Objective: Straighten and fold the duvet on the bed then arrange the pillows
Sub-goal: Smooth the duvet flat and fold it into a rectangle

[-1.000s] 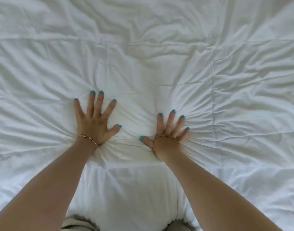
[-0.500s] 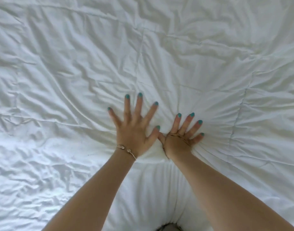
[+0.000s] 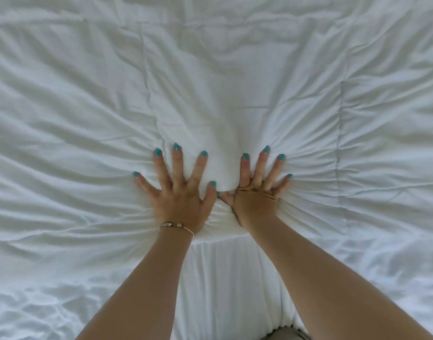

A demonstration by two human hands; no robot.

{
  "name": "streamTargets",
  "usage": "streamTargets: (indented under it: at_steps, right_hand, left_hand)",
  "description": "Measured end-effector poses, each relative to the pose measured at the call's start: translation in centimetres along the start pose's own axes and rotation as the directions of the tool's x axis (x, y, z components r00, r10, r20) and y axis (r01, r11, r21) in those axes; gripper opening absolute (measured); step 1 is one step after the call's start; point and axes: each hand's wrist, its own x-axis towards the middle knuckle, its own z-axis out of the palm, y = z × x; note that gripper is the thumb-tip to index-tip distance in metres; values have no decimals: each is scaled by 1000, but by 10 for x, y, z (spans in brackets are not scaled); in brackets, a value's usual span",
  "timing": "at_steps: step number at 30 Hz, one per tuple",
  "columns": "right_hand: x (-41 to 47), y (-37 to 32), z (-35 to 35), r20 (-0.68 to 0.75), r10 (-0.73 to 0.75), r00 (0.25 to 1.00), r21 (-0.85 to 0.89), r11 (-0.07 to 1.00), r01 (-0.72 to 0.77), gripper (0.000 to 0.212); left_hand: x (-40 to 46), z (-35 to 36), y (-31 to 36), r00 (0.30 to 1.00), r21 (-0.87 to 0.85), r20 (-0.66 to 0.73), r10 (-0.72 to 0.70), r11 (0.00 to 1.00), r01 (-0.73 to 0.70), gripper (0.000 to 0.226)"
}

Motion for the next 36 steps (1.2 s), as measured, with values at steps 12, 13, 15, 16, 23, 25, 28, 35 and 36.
streamTargets:
  at_steps: [12,13,15,16,23,25,28,35,36]
  right_hand:
    - [-5,-6,4,-72,131,989,-47,990,-135,106]
    - [-5,-6,4,-63,134,989,-52,989,-137,106]
    - [-4,-5,4,-67,120,991,-37,992,-122,105]
    - [-2,-4,5,-83,109,991,-30,993,-112,105]
    - [1,-2,13,-256,95,962,-49,993,-111,98]
    - [-1,1,16,-316,72,946,-81,992,-102,98]
    - [-22,1,18,-407,56,912,-122,986,-115,92]
    - [-167,93,161,-370,-182,911,-230,968,100,63]
    - [-186,111,187,-338,-186,923,-231,967,110,62]
  left_hand:
    - [-2,21,-8,991,-72,-117,66,995,-74,66]
    - [-2,23,-8,990,-62,-122,68,995,-76,67]
    - [-2,23,-7,991,-65,-121,61,995,-69,67]
    - [-2,21,-5,991,-75,-125,56,995,-65,67]
    - [0,-7,0,1000,-73,-15,19,997,-20,62]
    - [-10,-17,-3,998,-65,55,31,997,-28,62]
    - [-42,-35,-22,975,-18,198,99,995,-97,60]
    - [-242,-48,-44,895,79,433,-102,994,75,60]
    - [-264,-46,-40,894,96,427,-136,990,105,61]
